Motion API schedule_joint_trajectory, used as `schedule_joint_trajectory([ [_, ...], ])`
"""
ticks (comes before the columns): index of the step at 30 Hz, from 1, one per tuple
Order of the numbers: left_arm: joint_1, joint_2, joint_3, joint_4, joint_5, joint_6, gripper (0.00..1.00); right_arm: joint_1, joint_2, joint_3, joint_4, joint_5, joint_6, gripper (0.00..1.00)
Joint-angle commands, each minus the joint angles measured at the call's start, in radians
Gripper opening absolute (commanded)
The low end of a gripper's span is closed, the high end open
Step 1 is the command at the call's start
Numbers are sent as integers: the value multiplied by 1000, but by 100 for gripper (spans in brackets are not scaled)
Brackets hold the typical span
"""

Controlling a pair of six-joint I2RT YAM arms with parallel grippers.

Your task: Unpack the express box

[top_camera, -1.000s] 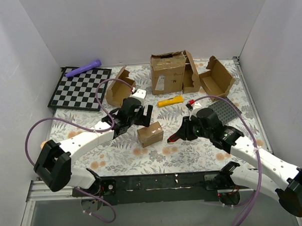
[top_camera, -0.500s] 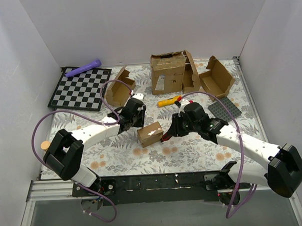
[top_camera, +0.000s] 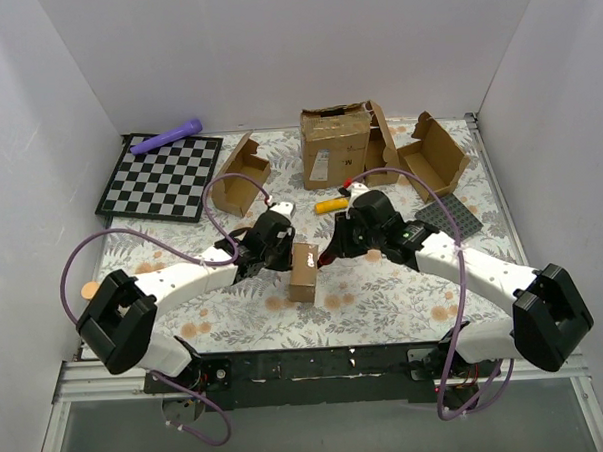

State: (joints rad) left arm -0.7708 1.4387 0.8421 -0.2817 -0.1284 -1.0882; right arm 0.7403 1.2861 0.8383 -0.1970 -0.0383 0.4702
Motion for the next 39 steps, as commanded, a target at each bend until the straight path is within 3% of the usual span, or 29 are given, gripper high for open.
schedule_joint_trajectory([
  [1, -48, -87, -27, 7, 4, -67, 12, 2, 41, 105, 82, 6, -36, 1],
  [7, -87, -116, -38, -2, -51, -122, 21, 1, 101, 165, 61, 3, -70, 1],
  [12, -87, -158, -21, -45, -170, -137, 44, 1, 75, 154, 41, 26, -76, 1],
  [17, -87, -184, 0, -77, -221, -125, 56, 1, 35, 128, 36, 28, -70, 1],
  [22, -87, -239, 29, -122, -280, -122, 77, 1, -27, 117, 1, 104, -68, 1],
  [33, -87, -235, 132, -145, -108, -245, 78, 1, -88, 88, -27, 100, -68, 1],
  [39, -99, -167, 193, -232, -65, -458, 93, 1, -159, 78, -100, 231, -67, 1],
])
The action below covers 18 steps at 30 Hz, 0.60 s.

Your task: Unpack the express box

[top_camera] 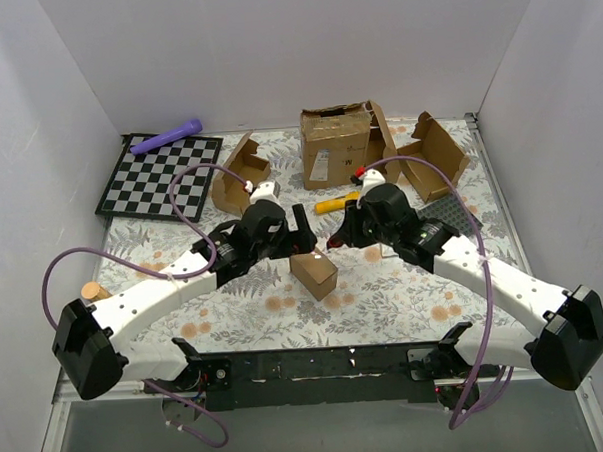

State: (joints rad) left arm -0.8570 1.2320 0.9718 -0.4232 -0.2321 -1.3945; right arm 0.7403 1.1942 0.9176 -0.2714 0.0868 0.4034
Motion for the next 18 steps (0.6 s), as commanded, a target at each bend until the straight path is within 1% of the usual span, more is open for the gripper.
schedule_joint_trajectory([
  [1, -17, 53, 79, -121, 22, -176, 96, 1, -80, -8, -34, 116, -6, 1],
  [2, -22, 67, 91, -150, 14, -211, 98, -1, -85, -16, -43, 120, -9, 1],
  [3, -36, 98, 117, -208, 5, -225, 98, 1, -90, -28, -48, 122, -9, 1],
  [6, -57, 135, 152, -299, -21, -271, 98, -1, -102, -72, -43, 90, -8, 1],
  [8, -68, 133, 150, -315, -41, -296, 98, 2, -110, -108, -25, 65, 1, 1],
  [11, -68, 130, 134, -298, -26, -310, 98, 16, -108, -137, 1, 31, 14, 1],
  [18, -68, 210, 183, -334, -35, -340, 98, 102, -107, -158, 31, 51, 52, 1],
])
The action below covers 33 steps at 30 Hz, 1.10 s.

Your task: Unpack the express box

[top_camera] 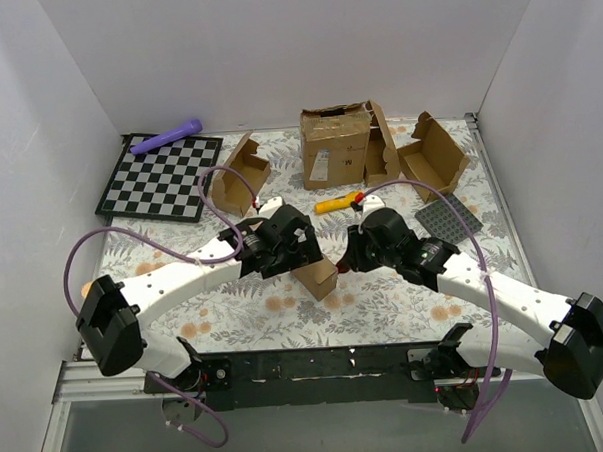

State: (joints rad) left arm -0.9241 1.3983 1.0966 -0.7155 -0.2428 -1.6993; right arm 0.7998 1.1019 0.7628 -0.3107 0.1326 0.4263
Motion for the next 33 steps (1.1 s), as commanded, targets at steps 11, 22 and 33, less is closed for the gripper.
schedule_joint_trajectory([
  [11, -1, 162, 155, -131, -81, -3, 98, 122, 21, -7, 101, 24, 71, 1],
  [22, 30, 206, 181, -151, -87, 119, 80, 124, -36, 3, 59, 65, 5, 1],
  [33, 31, 255, 184, -113, -55, 170, 74, 133, -42, 9, 67, 47, -11, 1],
])
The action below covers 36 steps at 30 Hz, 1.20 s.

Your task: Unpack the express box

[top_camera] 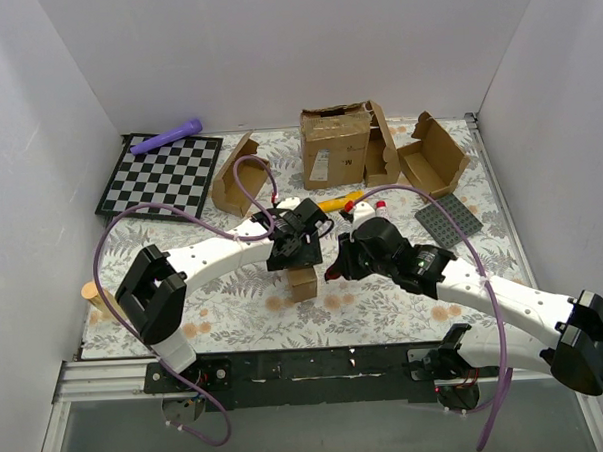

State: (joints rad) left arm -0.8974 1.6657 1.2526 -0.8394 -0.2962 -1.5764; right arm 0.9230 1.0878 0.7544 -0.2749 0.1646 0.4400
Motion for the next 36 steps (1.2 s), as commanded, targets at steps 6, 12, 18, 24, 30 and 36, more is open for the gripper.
schedule_joint_trajectory([
  [6, 17, -34, 15, 54, 28, 165, 49, 13, -109, 83, -35, -3, -162, 1],
  [12, 67, -41, -36, 91, 92, 243, 43, 40, -221, 109, -14, -204, -354, 1],
  [18, 91, -37, -62, 118, 129, 269, 41, 154, -301, 19, 126, -218, -567, 1],
  [24, 91, -12, -32, 105, 135, 294, 30, 255, -284, -20, 224, -122, -705, 1],
  [30, 91, 11, -19, 88, 117, 285, 24, 292, -249, -52, 312, -54, -777, 1],
  [36, 91, 20, -24, 77, 97, 263, 24, 306, -226, -93, 405, -20, -816, 1],
])
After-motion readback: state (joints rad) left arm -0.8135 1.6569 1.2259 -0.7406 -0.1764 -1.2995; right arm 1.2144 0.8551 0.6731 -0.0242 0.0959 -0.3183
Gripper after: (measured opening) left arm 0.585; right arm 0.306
